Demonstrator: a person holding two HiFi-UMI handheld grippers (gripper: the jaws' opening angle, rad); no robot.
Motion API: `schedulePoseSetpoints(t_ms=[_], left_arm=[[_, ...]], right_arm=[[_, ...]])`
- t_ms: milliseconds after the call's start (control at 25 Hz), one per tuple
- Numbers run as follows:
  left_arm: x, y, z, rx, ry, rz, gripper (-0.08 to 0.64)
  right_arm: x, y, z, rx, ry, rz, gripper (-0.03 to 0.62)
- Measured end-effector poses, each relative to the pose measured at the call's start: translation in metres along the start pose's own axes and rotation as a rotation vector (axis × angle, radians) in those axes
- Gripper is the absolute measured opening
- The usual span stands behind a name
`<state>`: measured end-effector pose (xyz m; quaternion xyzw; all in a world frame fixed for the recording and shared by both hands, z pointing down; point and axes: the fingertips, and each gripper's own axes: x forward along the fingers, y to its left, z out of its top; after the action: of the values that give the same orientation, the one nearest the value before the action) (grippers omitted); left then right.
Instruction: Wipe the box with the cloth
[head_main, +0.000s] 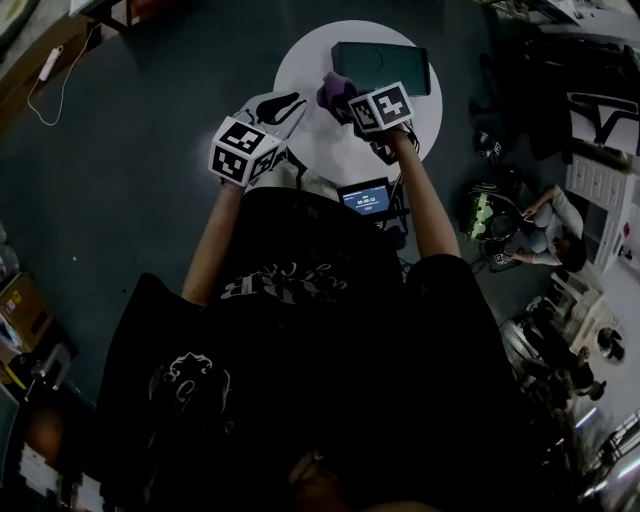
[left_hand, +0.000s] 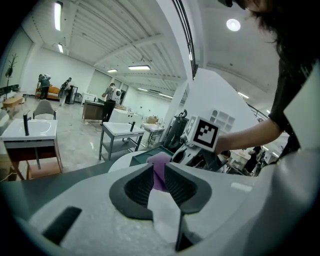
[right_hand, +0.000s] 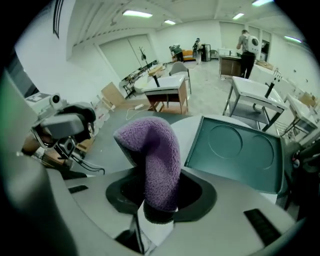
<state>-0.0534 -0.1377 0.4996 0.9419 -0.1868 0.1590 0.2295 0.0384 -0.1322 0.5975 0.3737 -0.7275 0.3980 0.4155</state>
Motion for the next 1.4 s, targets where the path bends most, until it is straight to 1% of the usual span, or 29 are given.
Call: schedulePoseSetpoints(t_ms=[120, 240, 320, 560, 720, 920, 1040, 1200, 1400], left_arm=[[0.013, -0.013, 0.006, 0.026, 0.005, -0.04, 0.06], [0.024, -0.028, 0.011, 0.052, 0.007, -0.072, 0.06], [0.028, -0.037, 0.015, 0.064, 0.003, -0.081, 0.06], [0.048, -0.075, 0.032, 0.108, -0.017, -0.093, 0.06], [0.056, -0.104, 0.029, 0.118, -0.025, -0.059, 0.06], [0.062, -0.149, 0.009, 0.102, -0.023, 0.007, 0.06], [0.062, -0.179, -0.003, 0.087, -0.039, 0.052, 0.06], [0.064, -0.216, -0.019, 0.062, -0.052, 0.104, 0.06], [0.062, -0.253, -0.031, 0.088, -0.04, 0.129, 0.061]], right_arm=[[-0.025, 0.005, -0.002, 0.062, -0.099, 0.001, 0.11], [-0.047, 0.01, -0.009, 0.089, -0.18, -0.002, 0.11], [-0.062, 0.012, -0.014, 0.102, -0.219, -0.016, 0.11], [-0.111, 0.008, -0.036, 0.171, -0.356, -0.019, 0.11], [-0.139, 0.005, -0.062, 0.172, -0.41, -0.029, 0.11], [-0.163, 0.0, -0.11, 0.149, -0.44, -0.01, 0.11], [-0.172, -0.001, -0.141, 0.124, -0.431, 0.01, 0.11], [-0.184, -0.001, -0.175, 0.103, -0.445, 0.048, 0.11], [-0.193, 0.01, -0.198, 0.086, -0.471, 0.089, 0.11]])
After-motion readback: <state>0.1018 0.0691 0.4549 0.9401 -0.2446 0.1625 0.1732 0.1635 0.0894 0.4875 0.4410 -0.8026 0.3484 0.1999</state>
